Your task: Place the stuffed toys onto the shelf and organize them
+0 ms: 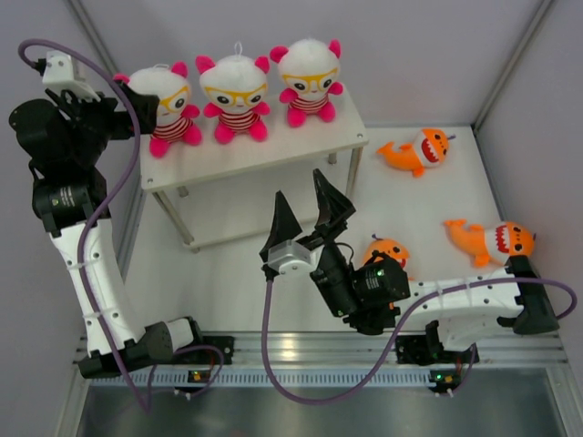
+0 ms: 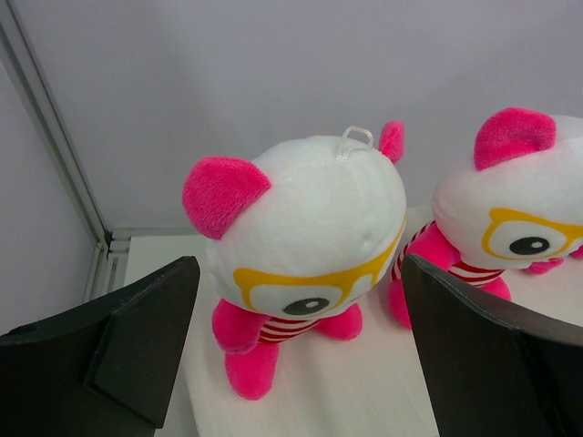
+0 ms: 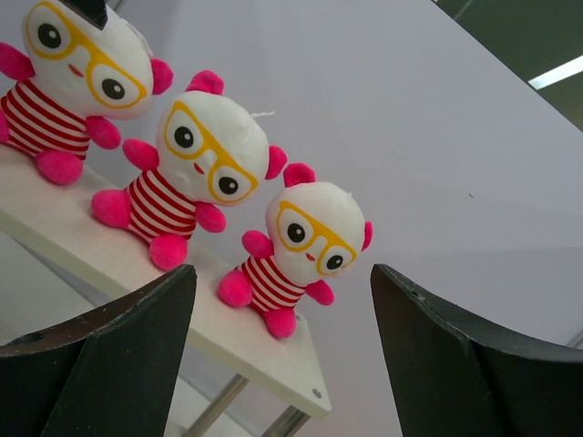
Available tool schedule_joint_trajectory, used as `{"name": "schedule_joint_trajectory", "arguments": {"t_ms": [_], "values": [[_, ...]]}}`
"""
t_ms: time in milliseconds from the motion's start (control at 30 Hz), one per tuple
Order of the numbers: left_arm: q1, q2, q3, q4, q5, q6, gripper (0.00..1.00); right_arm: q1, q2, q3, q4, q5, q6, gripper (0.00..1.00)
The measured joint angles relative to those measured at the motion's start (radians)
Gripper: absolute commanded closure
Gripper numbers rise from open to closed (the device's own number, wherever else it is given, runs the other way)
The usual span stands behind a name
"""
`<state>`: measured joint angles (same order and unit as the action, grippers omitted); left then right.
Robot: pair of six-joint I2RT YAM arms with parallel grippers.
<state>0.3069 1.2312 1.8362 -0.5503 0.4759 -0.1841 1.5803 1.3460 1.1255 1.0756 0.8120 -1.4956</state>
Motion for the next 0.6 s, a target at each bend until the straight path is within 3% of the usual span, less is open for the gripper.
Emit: {"name": "schedule_joint_trajectory", "arguments": {"t_ms": [600], "values": [[0.000,-0.121,-0.038,0.000,0.028,0.002,0.02,-0.005,0.000,0.000,-0.021,0.019,0.035,0.21]]}}
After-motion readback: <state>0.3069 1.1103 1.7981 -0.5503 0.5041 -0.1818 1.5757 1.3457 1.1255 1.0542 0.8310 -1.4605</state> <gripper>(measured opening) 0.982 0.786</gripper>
